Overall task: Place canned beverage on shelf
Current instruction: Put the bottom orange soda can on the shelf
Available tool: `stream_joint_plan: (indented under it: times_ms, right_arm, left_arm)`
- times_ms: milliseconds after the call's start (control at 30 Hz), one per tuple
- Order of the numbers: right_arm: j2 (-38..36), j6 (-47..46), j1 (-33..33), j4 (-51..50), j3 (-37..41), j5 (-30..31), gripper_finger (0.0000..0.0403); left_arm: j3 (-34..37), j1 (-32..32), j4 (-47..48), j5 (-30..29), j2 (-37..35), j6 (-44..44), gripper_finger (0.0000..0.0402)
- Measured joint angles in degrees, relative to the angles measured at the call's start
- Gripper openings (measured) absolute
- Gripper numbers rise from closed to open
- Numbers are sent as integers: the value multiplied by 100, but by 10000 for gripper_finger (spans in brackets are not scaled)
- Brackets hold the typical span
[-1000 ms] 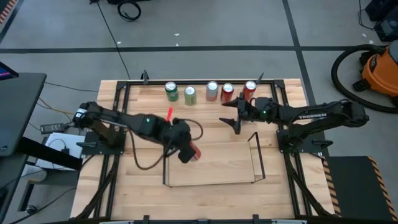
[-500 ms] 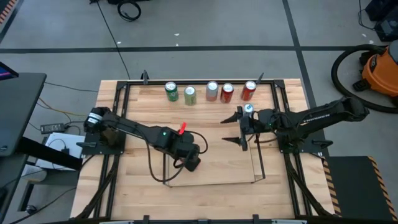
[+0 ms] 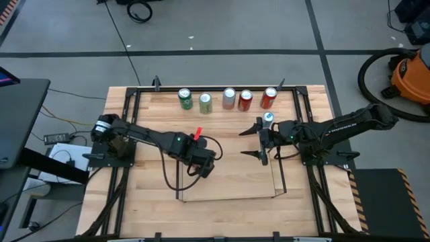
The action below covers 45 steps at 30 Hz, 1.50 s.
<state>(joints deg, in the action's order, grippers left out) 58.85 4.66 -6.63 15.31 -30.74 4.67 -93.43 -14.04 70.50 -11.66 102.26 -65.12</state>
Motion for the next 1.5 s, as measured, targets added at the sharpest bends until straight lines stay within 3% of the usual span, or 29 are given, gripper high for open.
stream_joint_plan:
  times_ms: [900,1200,1500]
  right_arm:
    - [2,53,7,-4,0,22,347]
    - [2,69,7,-4,-2,24,347]
    - [2,69,7,-4,-2,22,347]
  left_arm:
    - [2,76,229,-172,0,179,301]
    - [4,75,209,55,-1,183,332]
    - [4,74,178,83,-2,241,335]
